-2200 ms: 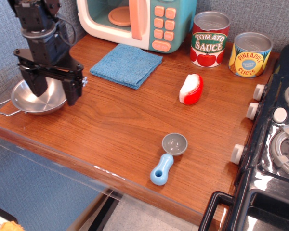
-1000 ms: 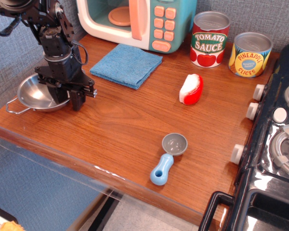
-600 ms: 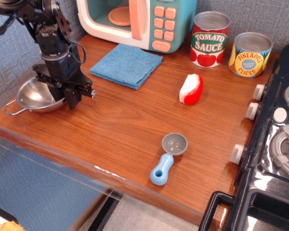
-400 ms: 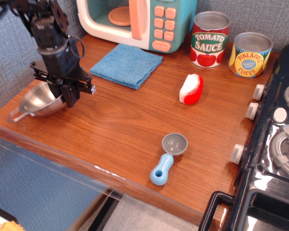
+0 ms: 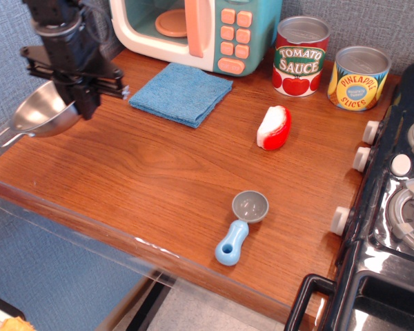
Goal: Move the silver bowl closer to the large spoon.
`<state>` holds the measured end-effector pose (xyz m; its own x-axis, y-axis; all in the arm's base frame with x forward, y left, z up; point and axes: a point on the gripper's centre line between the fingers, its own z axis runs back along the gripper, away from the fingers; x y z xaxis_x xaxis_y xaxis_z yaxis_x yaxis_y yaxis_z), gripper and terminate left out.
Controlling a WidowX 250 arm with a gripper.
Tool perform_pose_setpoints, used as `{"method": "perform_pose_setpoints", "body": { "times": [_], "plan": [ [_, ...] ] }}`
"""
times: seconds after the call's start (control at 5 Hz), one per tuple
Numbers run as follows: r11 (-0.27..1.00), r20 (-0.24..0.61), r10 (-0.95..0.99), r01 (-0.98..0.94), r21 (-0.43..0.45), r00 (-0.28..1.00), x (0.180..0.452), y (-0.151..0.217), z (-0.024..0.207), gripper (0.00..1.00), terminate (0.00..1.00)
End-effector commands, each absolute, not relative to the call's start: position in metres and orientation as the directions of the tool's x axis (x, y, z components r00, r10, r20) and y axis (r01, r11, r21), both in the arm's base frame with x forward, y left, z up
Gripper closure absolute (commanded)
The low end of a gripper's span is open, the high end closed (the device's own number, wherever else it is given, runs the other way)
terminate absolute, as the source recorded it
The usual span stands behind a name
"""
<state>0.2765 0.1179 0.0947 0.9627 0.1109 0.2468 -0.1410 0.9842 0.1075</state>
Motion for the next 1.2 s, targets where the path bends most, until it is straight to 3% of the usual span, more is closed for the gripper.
{"method": "perform_pose_setpoints", "body": {
  "times": [0.0, 0.4, 0.8, 1.0],
  "plan": [
    [0.998, 0.219, -0.010, -0.006, 0.069, 0.976, 0.285, 0.064, 0.094, 1.00, 0.00],
    [0.993, 0.107, -0.119, 0.118, 0.015, 0.987, 0.283, 0.022, 0.060, 1.00, 0.00],
    [0.982, 0.043, -0.190, 0.191, -0.004, 0.981, 0.274, 0.000, 0.041, 1.00, 0.00],
    [0.974, 0.025, -0.228, 0.228, 0.003, 0.973, 0.271, -0.008, 0.040, 0.00, 0.00]
  ]
}}
